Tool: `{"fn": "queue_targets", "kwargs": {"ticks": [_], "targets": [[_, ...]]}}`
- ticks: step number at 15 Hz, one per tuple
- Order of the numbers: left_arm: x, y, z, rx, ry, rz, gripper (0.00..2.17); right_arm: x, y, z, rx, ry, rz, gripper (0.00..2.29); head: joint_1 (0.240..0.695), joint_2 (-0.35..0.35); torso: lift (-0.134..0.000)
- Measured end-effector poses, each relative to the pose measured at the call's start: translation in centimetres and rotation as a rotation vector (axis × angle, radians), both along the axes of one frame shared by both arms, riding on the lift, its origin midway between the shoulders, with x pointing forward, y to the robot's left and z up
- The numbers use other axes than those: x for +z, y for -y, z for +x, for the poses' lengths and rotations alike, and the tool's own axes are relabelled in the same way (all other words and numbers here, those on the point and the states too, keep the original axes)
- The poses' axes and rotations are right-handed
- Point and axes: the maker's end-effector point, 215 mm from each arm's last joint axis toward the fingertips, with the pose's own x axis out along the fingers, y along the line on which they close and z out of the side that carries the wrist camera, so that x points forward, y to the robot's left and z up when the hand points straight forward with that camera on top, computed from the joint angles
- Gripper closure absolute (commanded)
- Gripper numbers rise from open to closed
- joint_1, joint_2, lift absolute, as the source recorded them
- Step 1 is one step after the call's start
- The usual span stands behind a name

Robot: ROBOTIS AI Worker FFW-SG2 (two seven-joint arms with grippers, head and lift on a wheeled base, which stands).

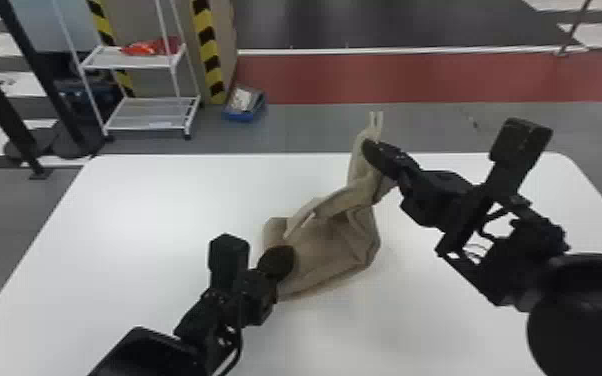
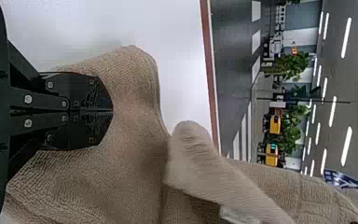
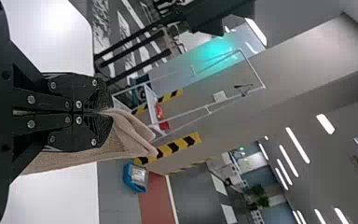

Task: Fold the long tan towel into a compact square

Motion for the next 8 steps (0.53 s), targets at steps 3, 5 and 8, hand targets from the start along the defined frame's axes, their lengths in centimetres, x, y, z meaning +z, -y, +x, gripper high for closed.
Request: {"fn": "queue_targets", "kwargs": {"ticks": [3, 5, 8], "targets": [[0.2, 0.0, 0.0, -0.001, 0.004, -0.001, 2.00, -2.0, 3.5, -1.4, -0.120, -0.022, -0.015, 1.50, 0.695, -0.012, -0.123], [0.2, 0.2, 0.0, -0.003, 0.004, -0.002, 2.00, -3.6, 5.6, -2.1, -0.168, -0.048, -0.019, 1.50, 0.695, -0.048, -0.123], [0.2, 0.5, 0.1, -0.007, 0.005, -0.002, 2.00, -5.2, 7.6, -2.7, -0.201, -0.076, -0.019, 1.50, 0.695, -0.075, -0.123]]}}
